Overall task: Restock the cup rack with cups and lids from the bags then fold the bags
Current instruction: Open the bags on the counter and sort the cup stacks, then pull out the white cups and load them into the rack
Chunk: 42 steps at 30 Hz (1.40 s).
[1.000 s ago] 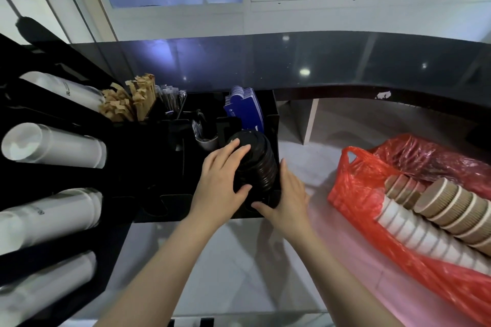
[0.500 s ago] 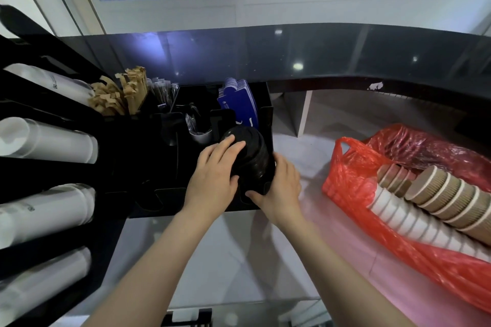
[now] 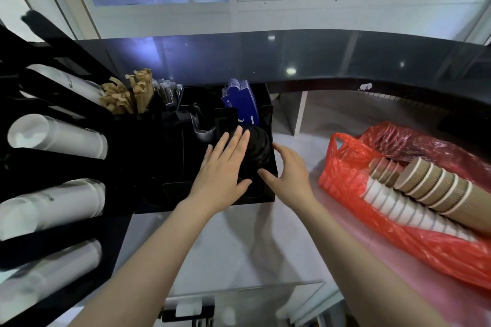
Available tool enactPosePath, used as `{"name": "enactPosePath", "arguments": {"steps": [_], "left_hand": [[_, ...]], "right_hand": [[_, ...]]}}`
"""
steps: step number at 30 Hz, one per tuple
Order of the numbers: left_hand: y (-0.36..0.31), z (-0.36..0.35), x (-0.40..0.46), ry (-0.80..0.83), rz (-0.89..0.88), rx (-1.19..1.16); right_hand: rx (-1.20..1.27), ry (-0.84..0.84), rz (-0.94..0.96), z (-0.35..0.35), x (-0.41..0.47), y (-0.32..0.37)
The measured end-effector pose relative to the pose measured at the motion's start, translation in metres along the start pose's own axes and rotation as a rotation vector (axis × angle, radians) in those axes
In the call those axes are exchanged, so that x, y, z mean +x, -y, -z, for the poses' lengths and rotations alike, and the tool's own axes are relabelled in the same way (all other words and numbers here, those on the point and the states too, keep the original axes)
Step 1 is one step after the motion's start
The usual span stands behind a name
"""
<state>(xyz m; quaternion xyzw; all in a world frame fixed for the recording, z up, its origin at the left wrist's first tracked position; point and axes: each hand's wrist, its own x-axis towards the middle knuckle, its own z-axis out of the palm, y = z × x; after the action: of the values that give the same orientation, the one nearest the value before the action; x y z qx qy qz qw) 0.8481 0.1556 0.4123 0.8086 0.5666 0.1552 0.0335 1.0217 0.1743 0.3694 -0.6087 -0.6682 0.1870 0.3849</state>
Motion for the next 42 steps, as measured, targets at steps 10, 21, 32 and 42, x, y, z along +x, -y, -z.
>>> {"name": "enactPosePath", "arguments": {"steps": [10,21,32,42], "left_hand": [[-0.003,0.018,-0.049,-0.058,-0.095,-0.1],[-0.061,0.0,-0.116,-0.08,-0.363,-0.39],[-0.188,-0.031,-0.144,0.046,-0.569,-0.617],[-0.323,-0.07,-0.147,0.191,-0.606,-0.66]], "right_hand": [[0.104,-0.083,-0.044,0.032,-0.056,0.031],[-0.178,-0.282,-0.106,0.118,-0.226,0.047],[-0.584,-0.677,-0.364,0.255,-0.4,0.016],[-0.591,-0.557,-0.538,0.328,-0.459,-0.094]]}}
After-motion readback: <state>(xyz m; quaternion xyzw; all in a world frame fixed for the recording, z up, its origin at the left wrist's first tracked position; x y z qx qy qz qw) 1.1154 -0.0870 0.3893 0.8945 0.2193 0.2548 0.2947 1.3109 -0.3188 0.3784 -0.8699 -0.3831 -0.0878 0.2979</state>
